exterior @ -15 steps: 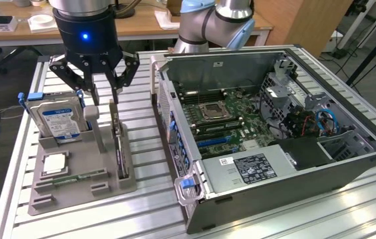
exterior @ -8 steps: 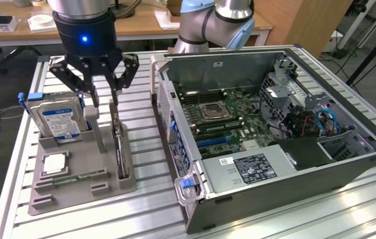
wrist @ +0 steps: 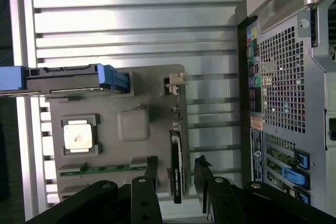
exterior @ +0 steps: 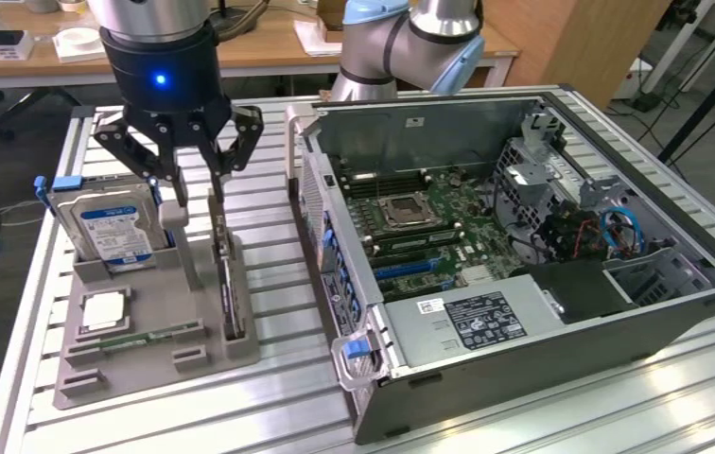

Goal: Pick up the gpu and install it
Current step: 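Pick up the gpu and move the gpu toward the slot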

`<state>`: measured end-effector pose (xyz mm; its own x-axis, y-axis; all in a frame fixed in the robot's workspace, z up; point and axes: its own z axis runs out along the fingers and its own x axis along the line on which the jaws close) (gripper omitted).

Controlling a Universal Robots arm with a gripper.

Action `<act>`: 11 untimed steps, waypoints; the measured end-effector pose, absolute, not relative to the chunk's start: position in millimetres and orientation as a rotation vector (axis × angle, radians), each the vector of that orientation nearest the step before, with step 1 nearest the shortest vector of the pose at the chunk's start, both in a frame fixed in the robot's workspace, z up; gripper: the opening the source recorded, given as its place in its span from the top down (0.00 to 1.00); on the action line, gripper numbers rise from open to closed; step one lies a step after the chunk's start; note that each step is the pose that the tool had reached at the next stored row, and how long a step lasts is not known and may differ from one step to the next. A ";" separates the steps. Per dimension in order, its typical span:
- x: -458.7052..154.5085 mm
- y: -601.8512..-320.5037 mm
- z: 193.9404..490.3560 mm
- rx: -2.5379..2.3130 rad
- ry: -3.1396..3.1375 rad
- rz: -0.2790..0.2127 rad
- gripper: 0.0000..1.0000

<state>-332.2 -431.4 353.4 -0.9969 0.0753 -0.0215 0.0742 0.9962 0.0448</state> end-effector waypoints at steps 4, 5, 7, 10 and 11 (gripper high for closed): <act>-332.3 -431.4 353.3 0.117 3.115 0.069 0.58; -332.2 -431.4 353.2 0.117 3.115 0.069 0.58; -332.3 -431.4 352.7 0.117 3.115 0.069 0.58; -332.4 -431.5 352.0 0.117 3.115 0.069 0.58; -332.4 -431.6 351.6 0.117 3.115 0.069 0.58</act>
<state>-332.4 -431.6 351.6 -0.9969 0.0754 -0.0217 0.0744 0.9962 0.0450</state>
